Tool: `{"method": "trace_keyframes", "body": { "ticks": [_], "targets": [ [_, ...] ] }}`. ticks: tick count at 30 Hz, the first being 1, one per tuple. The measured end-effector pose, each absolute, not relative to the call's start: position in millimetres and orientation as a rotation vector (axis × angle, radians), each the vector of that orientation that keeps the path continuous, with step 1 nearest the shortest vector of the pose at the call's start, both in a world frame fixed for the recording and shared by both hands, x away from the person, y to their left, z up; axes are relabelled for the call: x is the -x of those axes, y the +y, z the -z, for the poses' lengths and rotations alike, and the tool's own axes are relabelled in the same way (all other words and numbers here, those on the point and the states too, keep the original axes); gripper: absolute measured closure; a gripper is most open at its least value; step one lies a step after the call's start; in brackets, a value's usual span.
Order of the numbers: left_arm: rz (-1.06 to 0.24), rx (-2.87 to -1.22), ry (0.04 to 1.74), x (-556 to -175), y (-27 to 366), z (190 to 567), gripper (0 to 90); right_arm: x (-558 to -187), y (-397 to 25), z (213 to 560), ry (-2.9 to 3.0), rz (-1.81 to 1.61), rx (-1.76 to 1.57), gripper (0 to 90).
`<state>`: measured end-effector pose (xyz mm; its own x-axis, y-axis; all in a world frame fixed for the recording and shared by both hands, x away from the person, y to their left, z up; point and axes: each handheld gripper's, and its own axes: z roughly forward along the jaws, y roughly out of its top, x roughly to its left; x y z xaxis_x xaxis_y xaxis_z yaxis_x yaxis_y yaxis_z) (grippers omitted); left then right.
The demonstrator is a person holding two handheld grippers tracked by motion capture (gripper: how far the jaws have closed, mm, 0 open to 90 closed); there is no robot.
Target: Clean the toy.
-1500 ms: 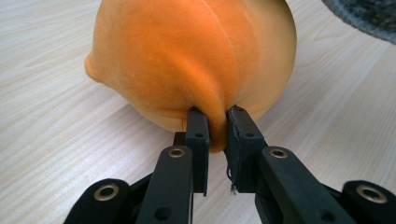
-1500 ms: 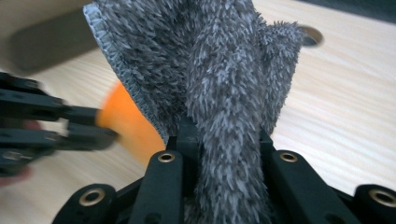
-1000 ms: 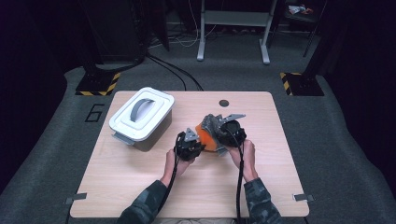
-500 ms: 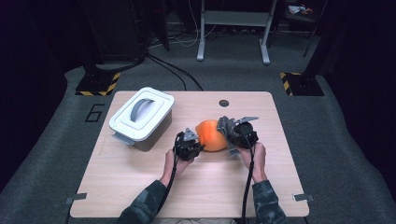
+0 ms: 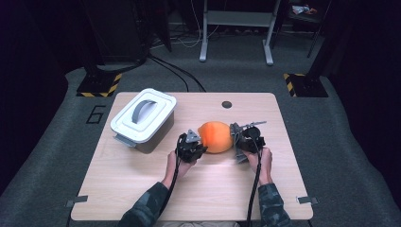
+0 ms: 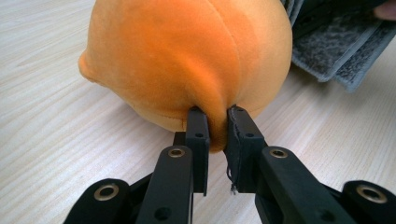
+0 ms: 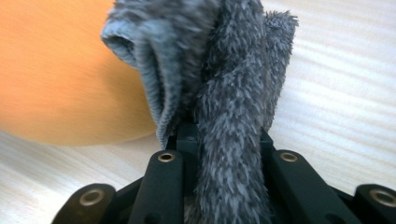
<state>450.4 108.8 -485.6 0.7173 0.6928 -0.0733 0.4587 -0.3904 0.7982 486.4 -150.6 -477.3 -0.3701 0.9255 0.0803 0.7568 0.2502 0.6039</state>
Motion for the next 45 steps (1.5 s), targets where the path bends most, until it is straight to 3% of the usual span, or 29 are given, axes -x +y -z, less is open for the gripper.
{"method": "trace_keyframes", "body": {
  "ticks": [7,13,20,26,45],
  "targets": [
    [-0.346,-2.051,0.869,-451.0,109.3,485.1,80.0,-488.6,-156.6,488.0,2.257,-0.788,-1.594,73.3],
    [-0.343,-2.053,0.862,-451.5,109.7,484.3,79.9,-474.1,-155.0,456.8,2.191,-0.864,-1.493,73.3],
    [-0.346,-2.053,0.858,-451.1,108.8,483.7,80.0,-457.9,-108.7,415.6,2.246,-0.938,-1.275,73.2],
    [-0.340,-2.057,0.854,-451.2,109.8,484.0,80.0,-461.3,-75.3,417.8,2.314,-0.877,-1.177,73.2],
    [-0.334,-2.058,0.849,-451.7,109.3,484.9,80.1,-477.1,-137.7,451.5,2.223,-0.829,-1.446,73.4]
  ]
}}
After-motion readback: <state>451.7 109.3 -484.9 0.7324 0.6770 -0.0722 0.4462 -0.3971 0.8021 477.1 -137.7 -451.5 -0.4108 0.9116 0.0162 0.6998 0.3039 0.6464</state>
